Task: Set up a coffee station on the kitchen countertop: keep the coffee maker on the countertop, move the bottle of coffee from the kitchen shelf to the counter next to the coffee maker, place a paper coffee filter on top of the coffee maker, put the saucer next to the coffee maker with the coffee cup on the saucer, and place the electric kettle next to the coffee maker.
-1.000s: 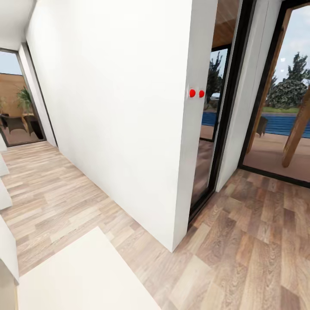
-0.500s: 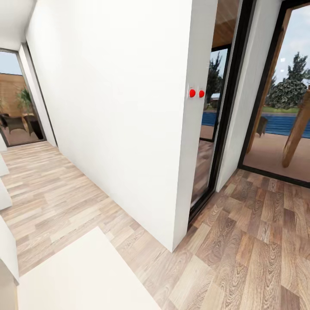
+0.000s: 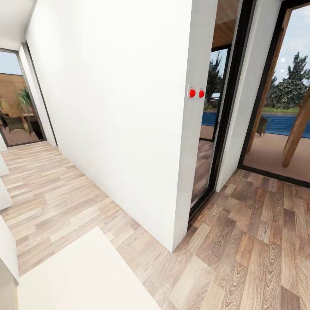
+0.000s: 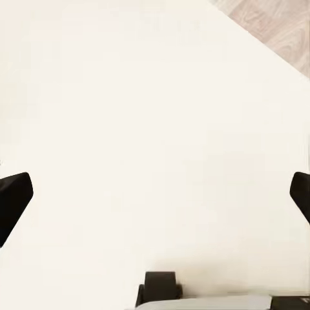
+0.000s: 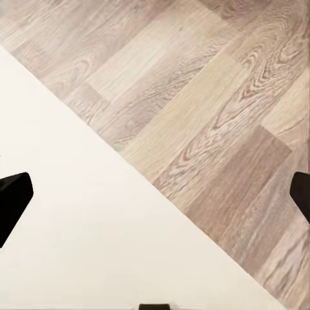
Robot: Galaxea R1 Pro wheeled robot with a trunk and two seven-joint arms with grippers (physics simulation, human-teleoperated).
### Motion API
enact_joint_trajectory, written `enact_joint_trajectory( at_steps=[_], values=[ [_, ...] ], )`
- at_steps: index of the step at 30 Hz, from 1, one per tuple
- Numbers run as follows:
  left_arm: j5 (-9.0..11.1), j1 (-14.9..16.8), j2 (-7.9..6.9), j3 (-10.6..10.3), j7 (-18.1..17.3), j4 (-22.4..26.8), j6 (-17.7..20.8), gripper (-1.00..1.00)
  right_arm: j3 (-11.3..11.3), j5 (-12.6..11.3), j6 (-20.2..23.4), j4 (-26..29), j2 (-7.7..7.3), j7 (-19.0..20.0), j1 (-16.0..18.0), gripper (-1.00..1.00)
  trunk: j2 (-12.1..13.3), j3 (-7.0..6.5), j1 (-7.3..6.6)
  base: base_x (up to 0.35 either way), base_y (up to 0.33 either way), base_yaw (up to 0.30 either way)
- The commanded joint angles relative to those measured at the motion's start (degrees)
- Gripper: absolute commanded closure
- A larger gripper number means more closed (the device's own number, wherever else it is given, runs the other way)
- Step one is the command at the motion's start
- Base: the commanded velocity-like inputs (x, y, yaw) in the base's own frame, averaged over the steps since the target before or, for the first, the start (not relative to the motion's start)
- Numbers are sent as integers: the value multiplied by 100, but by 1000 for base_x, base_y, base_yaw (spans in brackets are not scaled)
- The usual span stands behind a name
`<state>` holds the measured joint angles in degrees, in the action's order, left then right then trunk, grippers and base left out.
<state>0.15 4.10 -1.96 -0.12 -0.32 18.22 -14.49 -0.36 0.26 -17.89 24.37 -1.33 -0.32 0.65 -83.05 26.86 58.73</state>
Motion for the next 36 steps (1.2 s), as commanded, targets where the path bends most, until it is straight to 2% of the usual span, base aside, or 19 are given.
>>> enact_joint_trajectory(
  at_steps=[1, 7, 13, 23, 29, 34, 36],
  values=[
    [2, 83, 1, 1, -3, 133, -19, -100, -6, 0, -131, 133, -4, -3, 4, -100, -3, 7, 0, 0, 0, 0],
    [1, 331, -10, 2, -3, 314, -19, -100, 4, 20, -257, 432, -18, 18, 6, -100, -3, 7, 0, 0, 0, 0],
    [1, 302, -74, 32, -4, 272, -26, -100, 1, 25, -266, 460, -182, 9, 6, -100, -3, 22, 0, -53, 0, 40],
    [16, 279, -79, 41, -3, 244, -37, -100, -3, 21, -272, 424, -208, -3, 6, -100, -3, 90, 0, -311, 0, 149],
    [99, 276, -92, 261, -3, 243, -37, -100, -8, 15, -276, 424, -210, -5, 6, -100, -3, 133, 0, -337, 7, 184],
    [109, 281, -97, 305, -3, 246, -37, -100, -16, 3, -276, 440, -210, -10, 6, -100, -3, 169, 0, -337, 47, 190],
    [108, 283, -151, 330, 3, 249, -34, -100, -141, 1, -276, 445, -210, -12, 6, -100, -3, 183, 0, -240, 10, 190]
  ],
)
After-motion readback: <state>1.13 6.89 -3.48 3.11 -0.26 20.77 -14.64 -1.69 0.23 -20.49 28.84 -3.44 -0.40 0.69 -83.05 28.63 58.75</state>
